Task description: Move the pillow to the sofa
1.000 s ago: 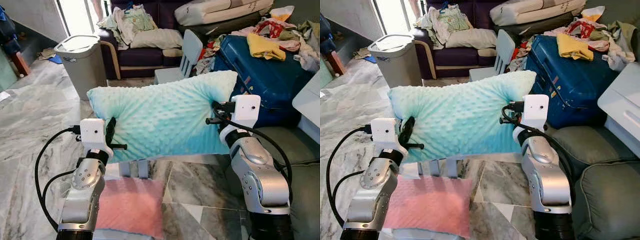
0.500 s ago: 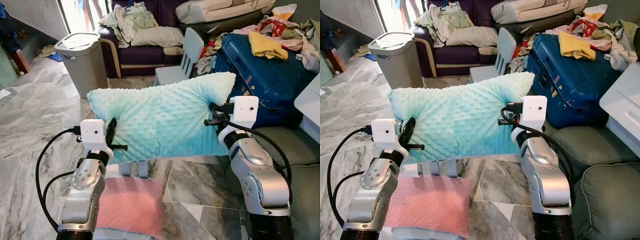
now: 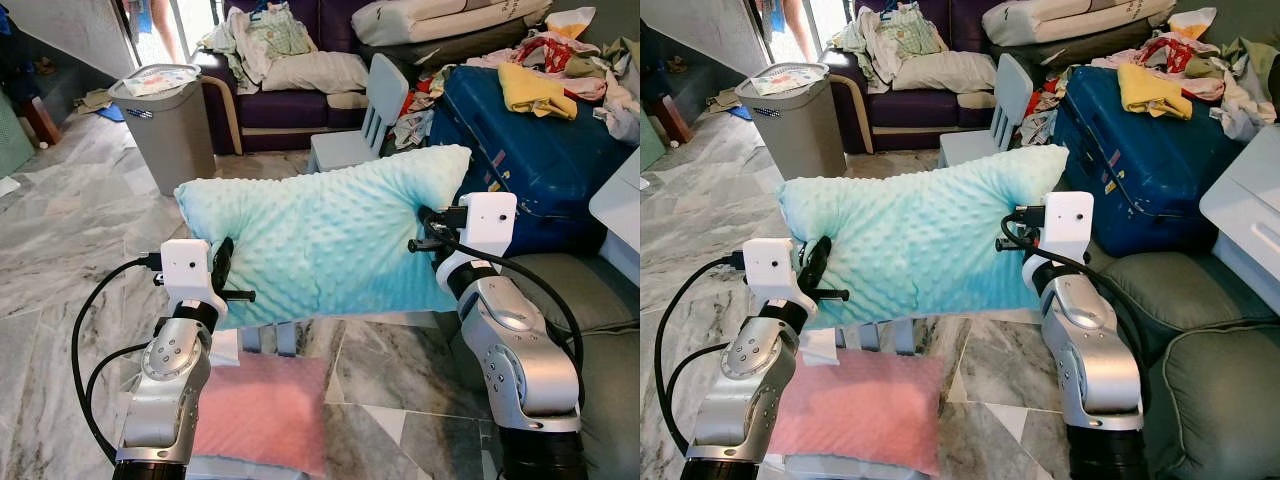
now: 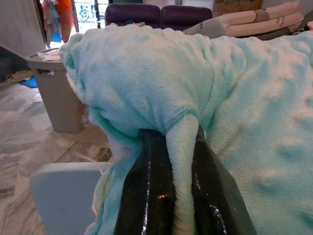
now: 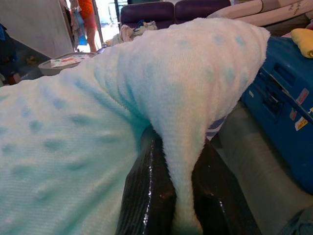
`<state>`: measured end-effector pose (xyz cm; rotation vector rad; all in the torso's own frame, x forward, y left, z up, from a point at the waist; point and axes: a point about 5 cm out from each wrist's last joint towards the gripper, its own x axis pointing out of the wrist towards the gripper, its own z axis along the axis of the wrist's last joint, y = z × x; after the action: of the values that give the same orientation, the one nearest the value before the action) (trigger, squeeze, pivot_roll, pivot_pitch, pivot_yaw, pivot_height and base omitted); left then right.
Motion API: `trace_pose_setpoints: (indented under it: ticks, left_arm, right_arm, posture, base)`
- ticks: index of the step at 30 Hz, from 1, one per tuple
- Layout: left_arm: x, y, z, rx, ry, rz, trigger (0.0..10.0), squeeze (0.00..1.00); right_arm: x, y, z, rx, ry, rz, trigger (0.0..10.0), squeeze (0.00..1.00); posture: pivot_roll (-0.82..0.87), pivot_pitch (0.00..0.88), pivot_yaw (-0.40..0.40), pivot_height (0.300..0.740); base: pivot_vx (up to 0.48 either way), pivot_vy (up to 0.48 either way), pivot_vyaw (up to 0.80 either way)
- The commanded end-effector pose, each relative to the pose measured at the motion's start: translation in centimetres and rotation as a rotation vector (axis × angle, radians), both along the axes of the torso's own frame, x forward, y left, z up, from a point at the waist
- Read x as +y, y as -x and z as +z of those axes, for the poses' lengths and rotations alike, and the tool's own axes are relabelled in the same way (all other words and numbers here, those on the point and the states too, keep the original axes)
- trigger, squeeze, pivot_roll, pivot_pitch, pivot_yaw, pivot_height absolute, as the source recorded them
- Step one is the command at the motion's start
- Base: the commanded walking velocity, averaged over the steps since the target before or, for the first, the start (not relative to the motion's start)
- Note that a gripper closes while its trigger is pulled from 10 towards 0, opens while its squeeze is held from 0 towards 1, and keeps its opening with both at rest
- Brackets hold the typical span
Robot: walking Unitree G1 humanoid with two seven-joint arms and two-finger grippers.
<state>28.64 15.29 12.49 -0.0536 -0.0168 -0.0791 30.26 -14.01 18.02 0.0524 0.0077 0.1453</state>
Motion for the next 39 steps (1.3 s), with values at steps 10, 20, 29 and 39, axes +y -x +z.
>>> trace_pose_setpoints:
  ticks: [10, 20, 29, 39]
  left_arm:
    - [0.05, 0.16, 0.32, -0.004, 0.009, -0.003, 10.0, 0.00]
    - [0.07, 0.15, 0.26, 0.003, 0.015, 0.000, 10.0, 0.00]
    - [0.17, 0.07, 0.21, 0.009, 0.016, 0.004, 10.0, 0.00]
    - [0.13, 0.05, 0.19, 0.015, 0.017, 0.004, 10.0, 0.00]
  right_arm:
    - [0.25, 0.32, 0.59, -0.019, -0.001, 0.018, 10.0, 0.00]
    - [0.24, 0.32, 0.61, -0.019, 0.000, 0.018, 10.0, 0.00]
    - [0.28, 0.28, 0.64, -0.019, -0.001, 0.016, 10.0, 0.00]
    - [0.24, 0.31, 0.69, -0.018, -0.001, 0.015, 10.0, 0.00]
  posture:
    - [-0.05, 0.000, 0.018, 0.740]
    - [-0.05, 0.000, 0.016, 0.740]
    - [-0.05, 0.000, 0.017, 0.740]
    - [-0.05, 0.000, 0.021, 0.740]
  base:
    - [-0.267, 0.000, 0.00]
    - [-0.276, 0.000, 0.00]
    - [-0.280, 0.000, 0.00]
    - [-0.283, 0.000, 0.00]
